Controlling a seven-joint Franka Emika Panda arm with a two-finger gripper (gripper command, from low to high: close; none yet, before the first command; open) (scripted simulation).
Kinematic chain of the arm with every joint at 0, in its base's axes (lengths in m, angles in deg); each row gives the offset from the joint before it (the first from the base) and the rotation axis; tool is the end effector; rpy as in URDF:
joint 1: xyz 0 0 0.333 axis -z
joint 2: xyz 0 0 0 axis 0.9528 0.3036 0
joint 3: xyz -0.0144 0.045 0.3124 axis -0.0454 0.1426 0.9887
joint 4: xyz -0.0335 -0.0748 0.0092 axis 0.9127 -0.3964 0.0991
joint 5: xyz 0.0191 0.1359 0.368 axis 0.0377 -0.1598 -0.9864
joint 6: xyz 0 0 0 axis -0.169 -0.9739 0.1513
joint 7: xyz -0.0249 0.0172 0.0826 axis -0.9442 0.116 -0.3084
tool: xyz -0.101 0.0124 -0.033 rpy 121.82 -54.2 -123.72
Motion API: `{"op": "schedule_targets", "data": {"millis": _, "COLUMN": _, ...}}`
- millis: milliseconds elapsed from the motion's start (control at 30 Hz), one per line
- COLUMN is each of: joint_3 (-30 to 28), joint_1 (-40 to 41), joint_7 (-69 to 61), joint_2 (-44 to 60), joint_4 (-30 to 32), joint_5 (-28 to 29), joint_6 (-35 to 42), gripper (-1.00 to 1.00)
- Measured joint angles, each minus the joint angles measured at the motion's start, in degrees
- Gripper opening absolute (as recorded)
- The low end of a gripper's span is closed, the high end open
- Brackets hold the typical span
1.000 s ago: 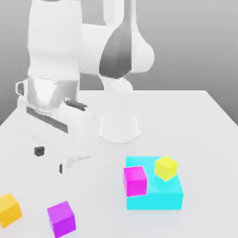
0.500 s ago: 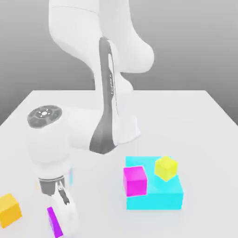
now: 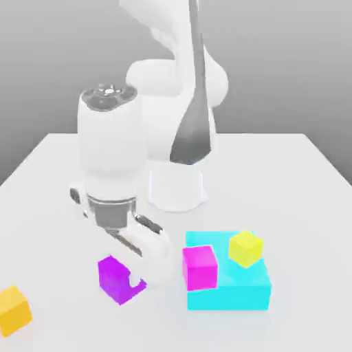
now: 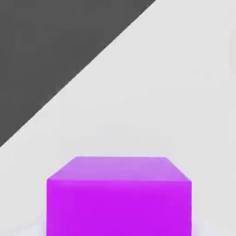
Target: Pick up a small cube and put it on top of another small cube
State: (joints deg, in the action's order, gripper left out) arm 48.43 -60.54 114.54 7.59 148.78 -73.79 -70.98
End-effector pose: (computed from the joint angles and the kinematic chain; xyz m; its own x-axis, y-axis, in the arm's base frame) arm 0.4428 -0.0372 0.2674 0.2231 -0.9746 0.0188 -0.9748 -0.2229 0.0091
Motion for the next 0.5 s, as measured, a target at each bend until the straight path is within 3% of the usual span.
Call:
{"op": "schedule_targets", "data": {"millis": 233, "joint_3": 1.6, "joint_1": -8.3, "joint_7": -17.0, "joint_2": -13.9, "joint_4": 6.2, "joint_5": -5.1, "joint_6": 7.5, "gripper": -1.00}}
{"op": "schedule_targets", "data": {"millis": 400, "joint_3": 2.2, "joint_1": -9.1, "joint_7": -18.2, "joint_2": -7.4, "joint_4": 8.9, "joint_5": -4.5, "joint_6": -1.8, "gripper": -1.00}}
{"op": "schedule_targets", "data": {"millis": 433, "joint_3": 2.2, "joint_1": -9.1, "joint_7": -18.0, "joint_2": -6.3, "joint_4": 9.2, "joint_5": -4.3, "joint_6": -3.2, "gripper": 1.00}}
{"op": "schedule_targets", "data": {"millis": 500, "joint_3": 2.2, "joint_1": -9.1, "joint_7": -18.0, "joint_2": -6.3, "joint_4": 9.2, "joint_5": -4.3, "joint_6": -3.2, "gripper": 1.00}}
